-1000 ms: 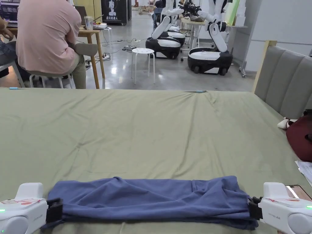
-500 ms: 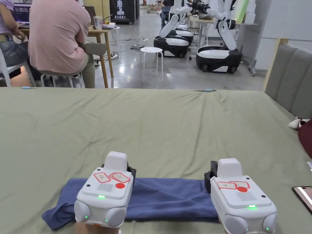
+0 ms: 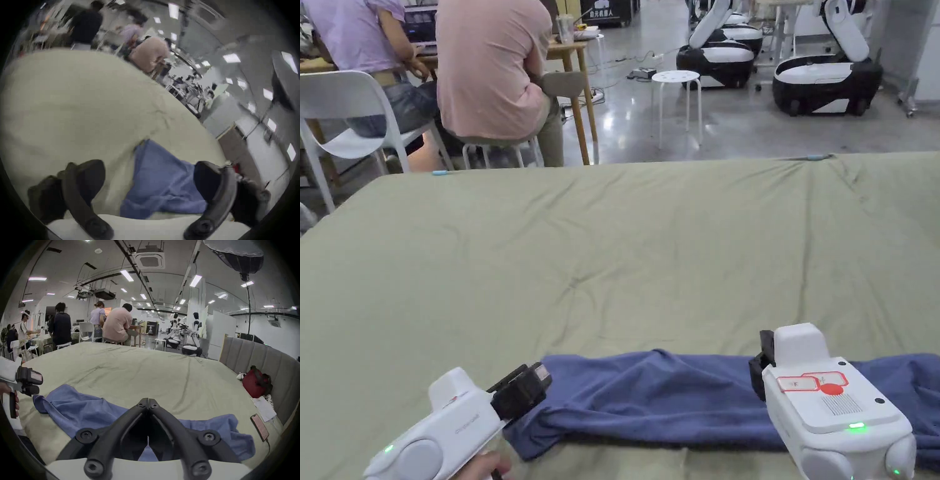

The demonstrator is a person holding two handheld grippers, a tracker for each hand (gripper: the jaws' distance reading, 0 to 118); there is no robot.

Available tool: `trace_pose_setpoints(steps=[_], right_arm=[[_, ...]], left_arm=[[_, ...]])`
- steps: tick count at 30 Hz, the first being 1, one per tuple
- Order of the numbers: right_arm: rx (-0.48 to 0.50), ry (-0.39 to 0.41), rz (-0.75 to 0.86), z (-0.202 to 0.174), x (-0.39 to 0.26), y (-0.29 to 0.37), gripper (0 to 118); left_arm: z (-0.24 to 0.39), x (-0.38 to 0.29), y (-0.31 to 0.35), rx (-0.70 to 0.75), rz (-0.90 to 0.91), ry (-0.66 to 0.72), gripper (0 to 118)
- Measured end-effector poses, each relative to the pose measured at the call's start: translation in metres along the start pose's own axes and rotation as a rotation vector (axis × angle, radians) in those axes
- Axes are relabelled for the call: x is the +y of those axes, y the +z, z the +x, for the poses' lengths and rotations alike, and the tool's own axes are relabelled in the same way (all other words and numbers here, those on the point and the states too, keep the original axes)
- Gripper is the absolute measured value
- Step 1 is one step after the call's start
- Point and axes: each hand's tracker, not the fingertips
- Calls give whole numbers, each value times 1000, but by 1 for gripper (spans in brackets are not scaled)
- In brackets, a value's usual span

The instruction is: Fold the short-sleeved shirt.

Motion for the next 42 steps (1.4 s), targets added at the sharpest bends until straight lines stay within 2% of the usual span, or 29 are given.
trace_pose_setpoints(steps=[3,4,6,8,9,11,12,13,14,15,16,19,22,25,29,31,34,38,42], right_arm=[[7,11,-13,-10,0,-8,0],[7,19,-17,-14,1,-9,0],[9,24,-24,-15,2,-14,0],[5,24,-28,-18,2,-16,0],[5,20,-30,-19,3,-18,0],[8,8,-34,-21,4,-21,0],[8,7,-35,-23,4,-20,0],[10,8,-37,-24,3,-20,0],[11,12,-38,-24,2,-20,0],[13,17,-41,-24,2,-20,0],[12,21,-44,-26,1,-18,0],[9,25,-55,-23,-2,-20,0],[6,15,-66,-20,-6,-19,0],[7,6,-70,-18,-8,-15,0],[9,-1,-69,-10,-8,-8,0],[9,-18,-65,0,-6,-2,0],[1,-42,-60,17,-5,10,0],[-29,-87,-45,47,-8,29,0],[-34,-114,-41,75,-15,46,0]], left_arm=[[-38,-5,-21,-20,-64,260,115],[-45,-9,-28,-69,-82,303,115],[-35,-6,-35,-161,-83,263,113],[-26,-10,-40,-305,-204,314,88],[-22,-14,-49,-360,-241,359,80],[-27,-30,-73,-358,-291,417,43],[-26,-36,-80,-344,-294,438,15],[-28,-42,-86,-307,-302,472,8],[-22,-45,-82,-238,-283,466,8],[-17,-48,-74,-225,-252,442,7],[-15,-46,-69,-273,-230,416,7],[-13,-21,-56,-162,-146,194,6],[-13,-3,-38,-94,-96,121,6],[-3,8,-29,-10,-59,-112,6],[48,-1,-17,65,-18,-443,6],[86,-16,-14,69,8,-655,6],[145,-50,-18,38,7,-890,6],[215,-123,-34,-16,-61,-1125,6],[245,-193,-74,90,-161,-1313,6]])
